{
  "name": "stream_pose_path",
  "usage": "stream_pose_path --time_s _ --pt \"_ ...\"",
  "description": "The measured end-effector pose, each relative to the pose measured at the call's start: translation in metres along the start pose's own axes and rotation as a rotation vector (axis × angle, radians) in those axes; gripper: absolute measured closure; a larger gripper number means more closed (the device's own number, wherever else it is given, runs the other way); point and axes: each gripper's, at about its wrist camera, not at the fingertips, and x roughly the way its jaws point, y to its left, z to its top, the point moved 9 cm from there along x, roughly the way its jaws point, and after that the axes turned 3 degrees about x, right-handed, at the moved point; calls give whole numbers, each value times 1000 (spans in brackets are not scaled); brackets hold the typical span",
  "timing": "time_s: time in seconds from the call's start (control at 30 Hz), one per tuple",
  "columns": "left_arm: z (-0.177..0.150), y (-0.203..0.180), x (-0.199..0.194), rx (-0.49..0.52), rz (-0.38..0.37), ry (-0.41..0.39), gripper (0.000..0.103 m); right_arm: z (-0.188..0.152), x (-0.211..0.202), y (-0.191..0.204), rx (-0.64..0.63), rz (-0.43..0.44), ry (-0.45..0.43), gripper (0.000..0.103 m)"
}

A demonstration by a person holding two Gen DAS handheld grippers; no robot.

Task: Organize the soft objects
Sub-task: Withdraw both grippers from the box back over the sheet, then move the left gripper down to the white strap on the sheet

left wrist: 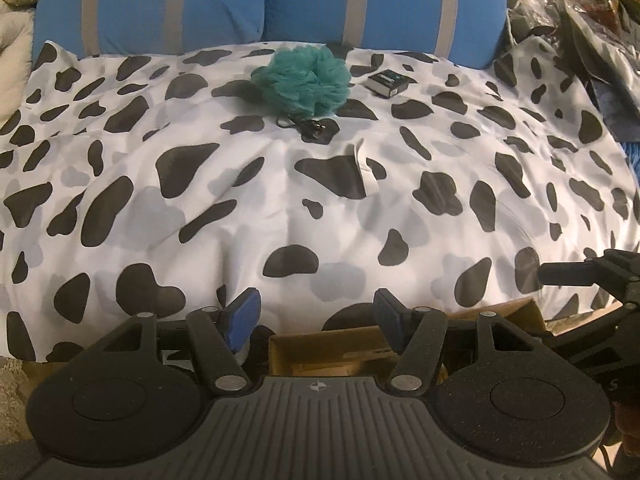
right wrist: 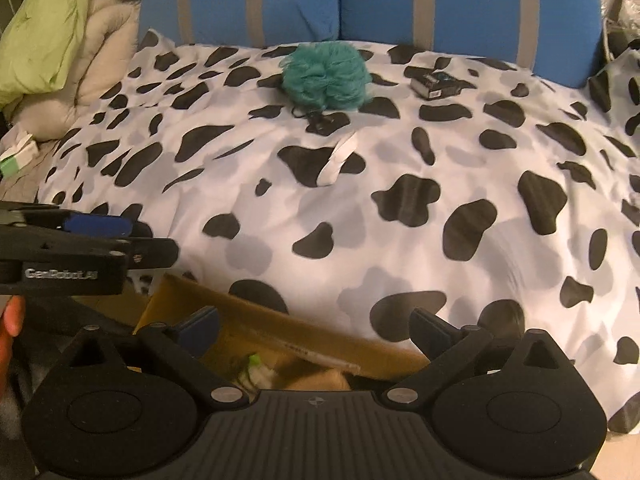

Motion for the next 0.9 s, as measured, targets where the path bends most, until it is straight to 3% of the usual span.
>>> stream_pose_path --time_s 0.2,0.53,0.9 --pt "9 -1 8 -5 5 9 42 4 -6 -9 16 -33 -24 0" --pt "41 -24 18 63 -24 -100 42 16 -18 -27 63 -59 -75 0" --pt "55 -35 38 109 -32 -123 42 35 -23 -56 32 -153 -112 0"
